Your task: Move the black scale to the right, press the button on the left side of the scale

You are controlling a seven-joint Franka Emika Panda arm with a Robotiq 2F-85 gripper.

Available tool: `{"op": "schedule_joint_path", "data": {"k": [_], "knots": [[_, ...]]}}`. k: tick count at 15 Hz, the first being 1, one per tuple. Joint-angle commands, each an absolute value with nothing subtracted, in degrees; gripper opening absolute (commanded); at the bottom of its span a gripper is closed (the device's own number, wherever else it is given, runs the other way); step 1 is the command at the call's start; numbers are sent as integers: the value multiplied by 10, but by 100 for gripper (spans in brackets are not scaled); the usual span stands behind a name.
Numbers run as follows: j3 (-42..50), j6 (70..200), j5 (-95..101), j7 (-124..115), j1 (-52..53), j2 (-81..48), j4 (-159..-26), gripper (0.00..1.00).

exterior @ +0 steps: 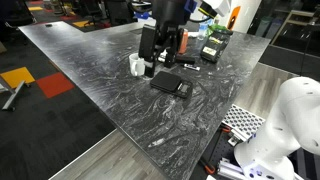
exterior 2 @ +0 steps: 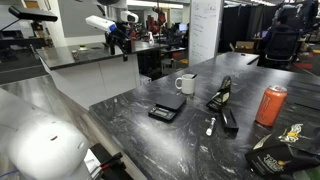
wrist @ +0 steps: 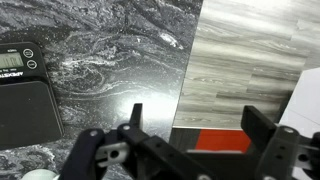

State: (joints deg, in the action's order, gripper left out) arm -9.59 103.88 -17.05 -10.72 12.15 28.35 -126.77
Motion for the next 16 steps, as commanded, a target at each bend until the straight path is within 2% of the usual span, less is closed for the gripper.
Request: {"op": "schedule_joint_path", "data": {"k": [1,9,16], "knots": [[-102,1037,-174,-105,113,284,-1266,100],[-97,1039,-163,-98,107,277,-1271,100],[-61,1142,-129,-52,72,212,-1326,100]]}}
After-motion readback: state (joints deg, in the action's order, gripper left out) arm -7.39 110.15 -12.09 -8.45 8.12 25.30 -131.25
